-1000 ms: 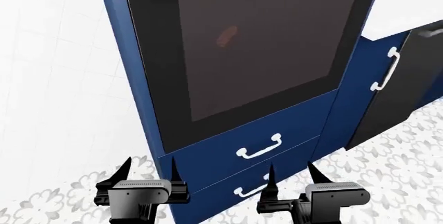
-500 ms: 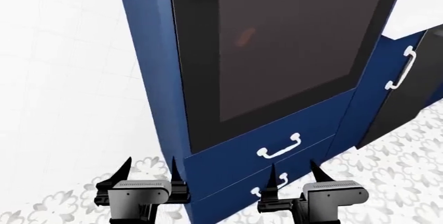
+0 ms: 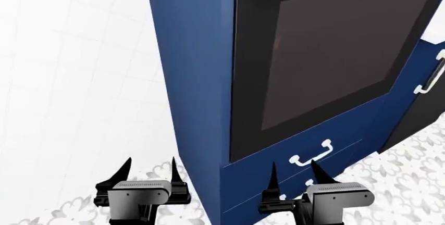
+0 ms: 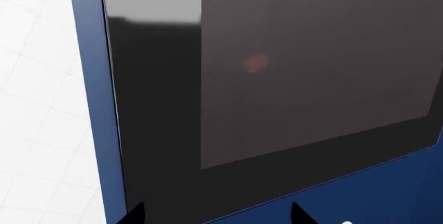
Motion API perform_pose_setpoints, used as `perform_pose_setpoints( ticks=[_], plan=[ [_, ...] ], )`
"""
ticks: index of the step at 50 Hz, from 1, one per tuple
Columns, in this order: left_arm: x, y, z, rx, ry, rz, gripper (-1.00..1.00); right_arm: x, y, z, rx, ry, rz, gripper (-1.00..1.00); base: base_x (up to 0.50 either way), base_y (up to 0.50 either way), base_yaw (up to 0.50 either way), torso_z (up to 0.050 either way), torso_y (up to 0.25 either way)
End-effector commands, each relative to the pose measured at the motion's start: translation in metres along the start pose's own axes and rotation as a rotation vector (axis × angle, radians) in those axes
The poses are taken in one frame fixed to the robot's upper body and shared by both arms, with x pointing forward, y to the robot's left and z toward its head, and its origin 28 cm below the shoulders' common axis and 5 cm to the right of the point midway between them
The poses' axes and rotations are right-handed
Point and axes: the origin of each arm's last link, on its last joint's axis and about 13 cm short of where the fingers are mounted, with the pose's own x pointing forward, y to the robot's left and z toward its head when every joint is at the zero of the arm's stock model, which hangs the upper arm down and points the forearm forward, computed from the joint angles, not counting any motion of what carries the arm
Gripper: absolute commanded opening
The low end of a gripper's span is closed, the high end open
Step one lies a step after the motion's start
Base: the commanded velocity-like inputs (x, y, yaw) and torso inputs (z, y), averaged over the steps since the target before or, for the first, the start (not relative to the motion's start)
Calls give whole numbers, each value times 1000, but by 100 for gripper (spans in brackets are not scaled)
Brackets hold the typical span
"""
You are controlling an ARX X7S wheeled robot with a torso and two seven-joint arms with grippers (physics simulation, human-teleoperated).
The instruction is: Open the oven door
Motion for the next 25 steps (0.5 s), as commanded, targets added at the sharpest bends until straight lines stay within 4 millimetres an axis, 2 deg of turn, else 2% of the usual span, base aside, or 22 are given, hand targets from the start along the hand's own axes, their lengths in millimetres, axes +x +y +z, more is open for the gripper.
perform_pose_setpoints(
  ticks=[1,15,25],
  plan=[
    [0,-1,0,-1,-1,-1,100,-1,0,1,17,-13,10,100,279,-125,0,0,0],
    [0,-1,0,0,-2,-2,100,-1,-1,2,27,-28,5,100,276,-134,0,0,0],
    [1,-1,-1,-1,-3,0,100,-1,-2,2,29,-50,-6,100,34,-18,0,0,0]
  ],
)
